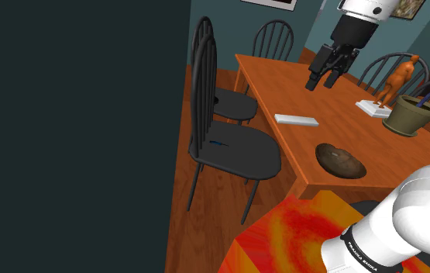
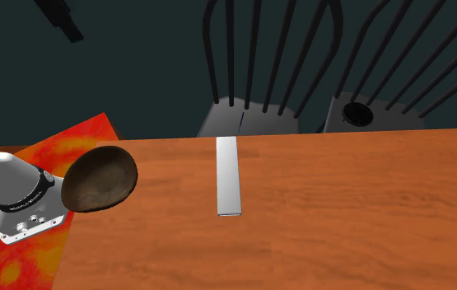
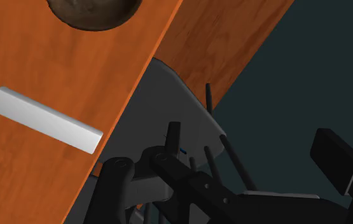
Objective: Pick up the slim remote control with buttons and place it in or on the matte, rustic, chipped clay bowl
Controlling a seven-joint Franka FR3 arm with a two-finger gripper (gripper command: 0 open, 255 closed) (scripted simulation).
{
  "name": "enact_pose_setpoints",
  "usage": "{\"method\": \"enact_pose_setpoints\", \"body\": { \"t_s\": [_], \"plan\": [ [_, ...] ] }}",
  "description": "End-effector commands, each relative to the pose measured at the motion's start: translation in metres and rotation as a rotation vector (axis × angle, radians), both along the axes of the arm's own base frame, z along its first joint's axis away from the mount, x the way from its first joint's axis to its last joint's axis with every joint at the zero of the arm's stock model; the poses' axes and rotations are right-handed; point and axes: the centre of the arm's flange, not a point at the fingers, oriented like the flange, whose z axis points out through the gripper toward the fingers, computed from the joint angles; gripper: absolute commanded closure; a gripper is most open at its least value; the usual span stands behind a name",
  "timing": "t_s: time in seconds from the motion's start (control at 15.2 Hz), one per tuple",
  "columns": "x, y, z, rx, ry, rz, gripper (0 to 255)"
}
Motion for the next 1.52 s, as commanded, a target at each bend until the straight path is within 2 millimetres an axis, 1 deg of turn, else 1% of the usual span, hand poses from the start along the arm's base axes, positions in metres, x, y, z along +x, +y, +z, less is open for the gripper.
{"method": "enact_pose_setpoints", "body": {
  "t_s": [0.0,0.33,0.73,1.06,1.45],
  "plan": [
    [0.000,0.000,0.000,0.000,0.000,0.000,0],
    [0.006,-0.054,-0.038,-0.007,0.006,0.137,0],
    [0.022,-0.117,-0.082,-0.016,0.014,0.302,0],
    [0.043,-0.168,-0.119,-0.024,0.020,0.440,0],
    [0.076,-0.224,-0.163,-0.032,0.027,0.605,0]
  ]
}}
